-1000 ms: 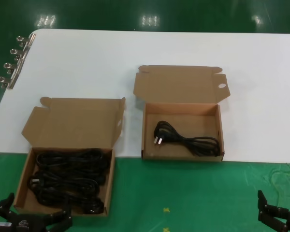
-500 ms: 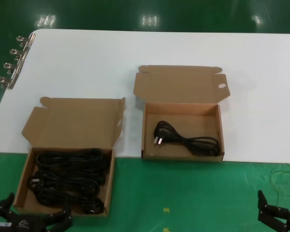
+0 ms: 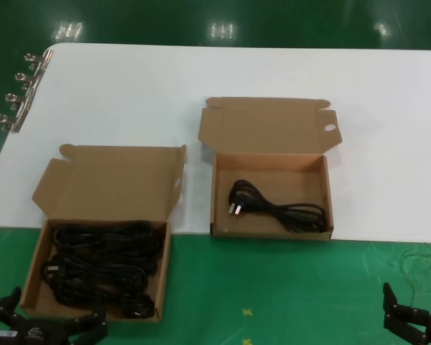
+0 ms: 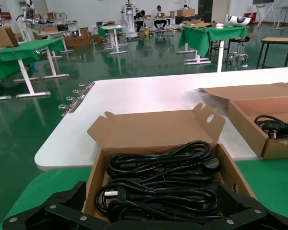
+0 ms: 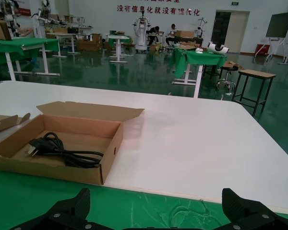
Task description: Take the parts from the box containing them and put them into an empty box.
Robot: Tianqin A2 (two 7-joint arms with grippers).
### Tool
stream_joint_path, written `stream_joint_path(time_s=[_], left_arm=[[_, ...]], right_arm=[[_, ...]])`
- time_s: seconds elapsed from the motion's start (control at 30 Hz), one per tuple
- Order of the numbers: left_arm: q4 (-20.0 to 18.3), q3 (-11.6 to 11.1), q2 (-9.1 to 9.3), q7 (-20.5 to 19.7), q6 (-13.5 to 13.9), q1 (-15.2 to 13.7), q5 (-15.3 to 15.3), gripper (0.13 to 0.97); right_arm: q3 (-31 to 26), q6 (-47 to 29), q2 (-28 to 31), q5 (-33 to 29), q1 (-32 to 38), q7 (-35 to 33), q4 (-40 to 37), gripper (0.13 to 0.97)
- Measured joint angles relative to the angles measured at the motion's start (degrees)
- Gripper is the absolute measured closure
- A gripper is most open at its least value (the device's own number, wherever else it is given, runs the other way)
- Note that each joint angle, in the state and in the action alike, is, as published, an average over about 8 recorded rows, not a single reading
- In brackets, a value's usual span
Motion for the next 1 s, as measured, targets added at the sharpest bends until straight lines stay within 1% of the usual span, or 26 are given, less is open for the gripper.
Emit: stream_joint_path(time_s=[1.0], left_arm=[[0.00, 0.00, 0.00, 0.00, 0.00, 0.00, 0.00, 0.132]], right_arm=[[0.00, 0.00, 0.00, 0.00, 0.00, 0.00, 0.00, 0.129]])
